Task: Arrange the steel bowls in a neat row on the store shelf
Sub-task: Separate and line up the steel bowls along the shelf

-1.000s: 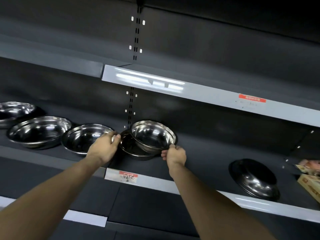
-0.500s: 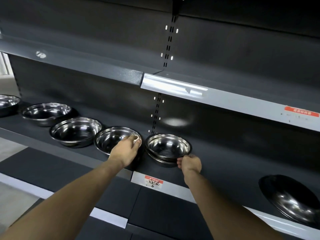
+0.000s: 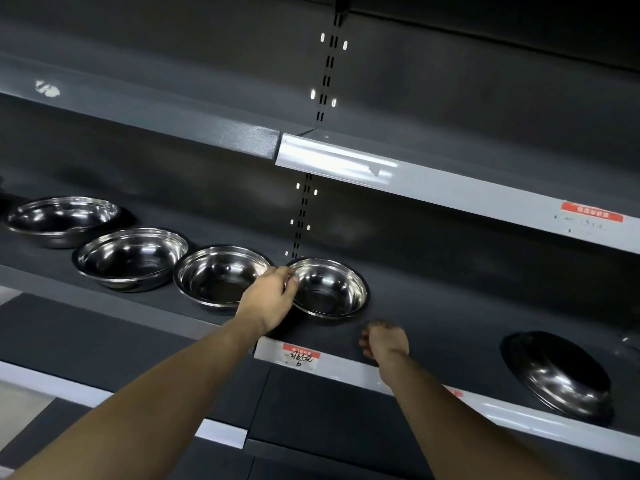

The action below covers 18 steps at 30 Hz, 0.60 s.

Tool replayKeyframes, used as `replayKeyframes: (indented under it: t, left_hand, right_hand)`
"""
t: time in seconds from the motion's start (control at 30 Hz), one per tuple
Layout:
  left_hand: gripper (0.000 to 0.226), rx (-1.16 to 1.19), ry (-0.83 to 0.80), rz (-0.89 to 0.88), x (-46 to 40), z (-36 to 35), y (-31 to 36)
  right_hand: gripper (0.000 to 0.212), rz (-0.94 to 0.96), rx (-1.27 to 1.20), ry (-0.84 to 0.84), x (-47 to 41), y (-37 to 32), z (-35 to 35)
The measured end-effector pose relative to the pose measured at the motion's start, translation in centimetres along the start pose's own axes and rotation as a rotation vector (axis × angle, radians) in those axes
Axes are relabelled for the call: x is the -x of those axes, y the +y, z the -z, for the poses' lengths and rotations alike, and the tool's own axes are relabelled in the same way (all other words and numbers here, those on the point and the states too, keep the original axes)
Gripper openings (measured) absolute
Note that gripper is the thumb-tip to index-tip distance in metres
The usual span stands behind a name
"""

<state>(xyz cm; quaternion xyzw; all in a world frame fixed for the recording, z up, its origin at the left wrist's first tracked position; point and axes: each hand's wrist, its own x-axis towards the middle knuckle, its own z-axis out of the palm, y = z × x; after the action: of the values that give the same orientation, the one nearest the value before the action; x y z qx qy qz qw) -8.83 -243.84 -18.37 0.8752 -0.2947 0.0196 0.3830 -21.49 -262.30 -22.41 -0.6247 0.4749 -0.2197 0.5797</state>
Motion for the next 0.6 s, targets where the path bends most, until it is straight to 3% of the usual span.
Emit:
replayKeyframes:
  t: [0.4,0.6]
  left_hand:
    - [0.034,-0.082,-0.164,-0.181,0.7,-9.0,9.4]
    - [0.034,-0.108,-0.286,-0.245,1.4,-16.4,17.2]
  right_hand:
    - [0.031,-0.033,-0.024,0.154,-2.8,2.1,12.7]
    - [0.017,0.065,-0.107,0.279,-5.1,2.9,23.2]
